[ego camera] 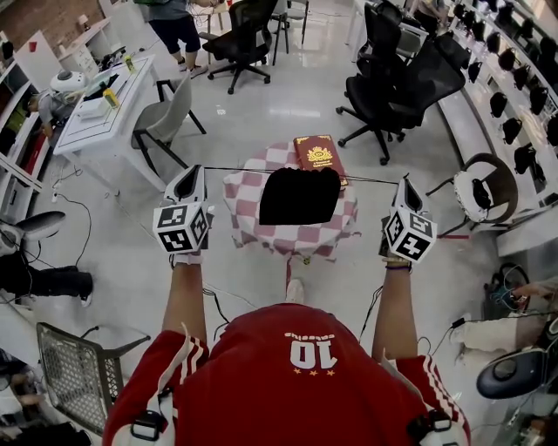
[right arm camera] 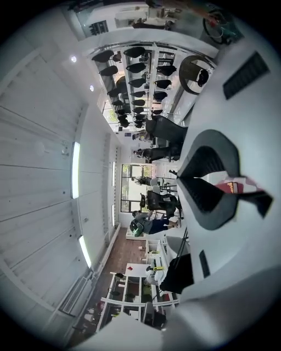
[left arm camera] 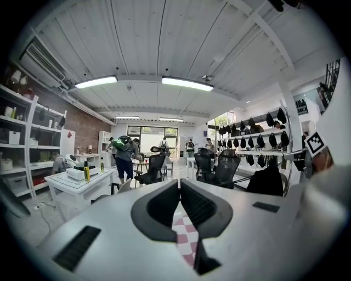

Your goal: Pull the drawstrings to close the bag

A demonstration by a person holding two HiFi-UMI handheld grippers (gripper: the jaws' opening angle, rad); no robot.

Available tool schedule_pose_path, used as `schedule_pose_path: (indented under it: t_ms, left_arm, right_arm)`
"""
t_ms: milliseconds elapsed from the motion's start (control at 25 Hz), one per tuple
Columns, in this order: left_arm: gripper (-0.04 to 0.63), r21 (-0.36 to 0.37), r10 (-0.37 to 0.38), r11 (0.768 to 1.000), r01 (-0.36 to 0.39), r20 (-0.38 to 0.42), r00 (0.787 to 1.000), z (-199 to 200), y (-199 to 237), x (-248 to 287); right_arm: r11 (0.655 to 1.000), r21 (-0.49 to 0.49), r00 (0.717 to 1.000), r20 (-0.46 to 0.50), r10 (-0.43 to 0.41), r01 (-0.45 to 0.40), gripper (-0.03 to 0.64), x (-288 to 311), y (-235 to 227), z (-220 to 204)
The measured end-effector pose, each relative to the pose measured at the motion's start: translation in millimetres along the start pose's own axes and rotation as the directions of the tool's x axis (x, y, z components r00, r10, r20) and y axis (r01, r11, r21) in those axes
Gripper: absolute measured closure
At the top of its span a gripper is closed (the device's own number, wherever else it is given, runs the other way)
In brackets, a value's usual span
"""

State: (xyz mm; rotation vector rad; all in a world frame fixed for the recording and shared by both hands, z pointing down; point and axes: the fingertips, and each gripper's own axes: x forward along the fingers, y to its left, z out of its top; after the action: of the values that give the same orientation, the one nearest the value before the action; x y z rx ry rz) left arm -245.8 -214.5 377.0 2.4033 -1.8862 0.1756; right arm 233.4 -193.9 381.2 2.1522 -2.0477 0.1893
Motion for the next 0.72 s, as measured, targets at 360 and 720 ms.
schedule_pose_path:
  t_ms: [360,720]
  left_arm:
    - [0.575,-0.004,0.0,1.0,0.0,-0.02,1.0,-4.1,2.8,0.0]
    - [0.575,-0.057,0.012,0.998,-0.014,-0.037,0.999,-12.0,11.8,5.4]
  right_arm:
    - [0.999,0.02,0.999,-0.027,-0.041,0.042,0.6,-6.5,-27.6,-14.9]
    - [0.999,0.04,0.999,-0.029,-0.021,0.022,0.6,-2.6,-37.7,-19.3]
